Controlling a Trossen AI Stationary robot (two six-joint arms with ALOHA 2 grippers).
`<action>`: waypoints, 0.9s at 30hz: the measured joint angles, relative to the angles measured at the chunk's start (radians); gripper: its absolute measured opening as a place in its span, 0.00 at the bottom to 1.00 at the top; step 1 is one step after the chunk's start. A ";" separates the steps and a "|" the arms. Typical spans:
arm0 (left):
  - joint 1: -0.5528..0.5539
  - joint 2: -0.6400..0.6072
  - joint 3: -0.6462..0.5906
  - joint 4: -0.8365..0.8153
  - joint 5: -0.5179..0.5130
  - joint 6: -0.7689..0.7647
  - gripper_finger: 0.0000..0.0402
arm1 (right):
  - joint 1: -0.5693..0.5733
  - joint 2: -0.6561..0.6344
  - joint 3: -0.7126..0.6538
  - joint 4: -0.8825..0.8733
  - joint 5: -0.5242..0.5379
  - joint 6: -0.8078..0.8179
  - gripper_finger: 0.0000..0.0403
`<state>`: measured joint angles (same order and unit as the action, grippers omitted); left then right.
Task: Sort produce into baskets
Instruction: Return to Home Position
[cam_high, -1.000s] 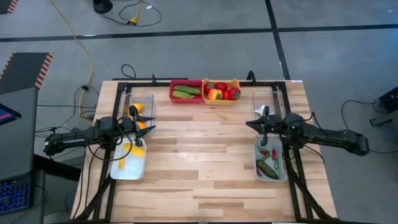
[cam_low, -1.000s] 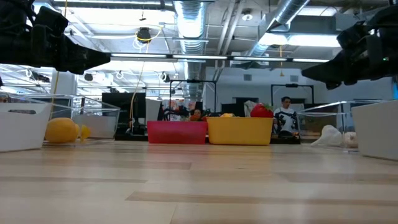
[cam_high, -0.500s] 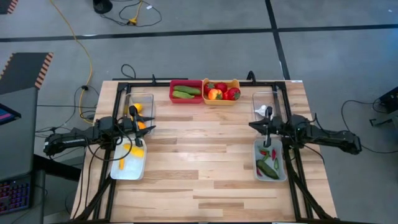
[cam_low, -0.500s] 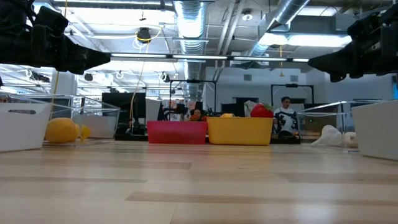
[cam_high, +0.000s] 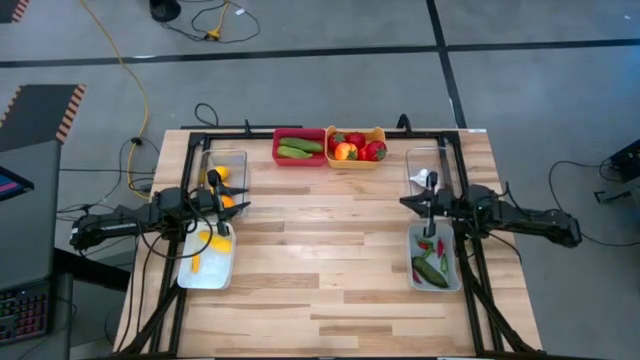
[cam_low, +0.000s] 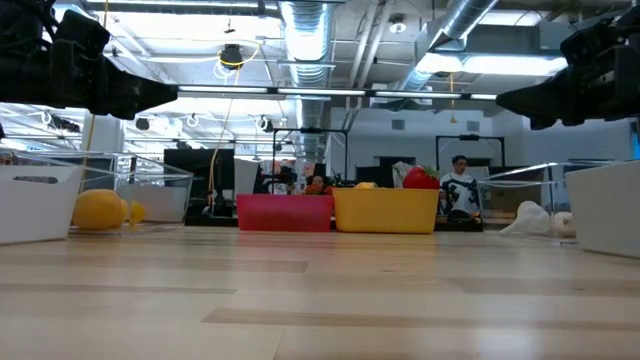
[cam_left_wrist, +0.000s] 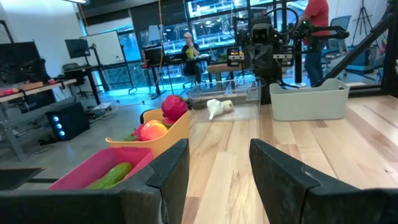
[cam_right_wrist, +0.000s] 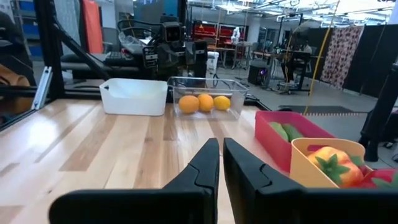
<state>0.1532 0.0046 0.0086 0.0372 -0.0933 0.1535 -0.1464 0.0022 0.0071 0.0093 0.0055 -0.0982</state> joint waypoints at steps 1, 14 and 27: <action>0.000 0.000 0.000 0.000 0.000 0.000 0.39 | -0.002 0.000 0.000 -0.001 0.000 0.000 0.13; 0.000 0.000 0.000 0.000 0.000 0.000 0.39 | -0.040 0.000 0.000 -0.001 0.000 0.124 0.13; 0.000 0.000 0.000 0.000 0.000 0.000 0.39 | -0.040 0.000 0.000 -0.001 0.000 0.117 0.13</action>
<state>0.1532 0.0047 0.0086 0.0372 -0.0933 0.1535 -0.1860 0.0025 0.0067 0.0082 0.0051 0.0189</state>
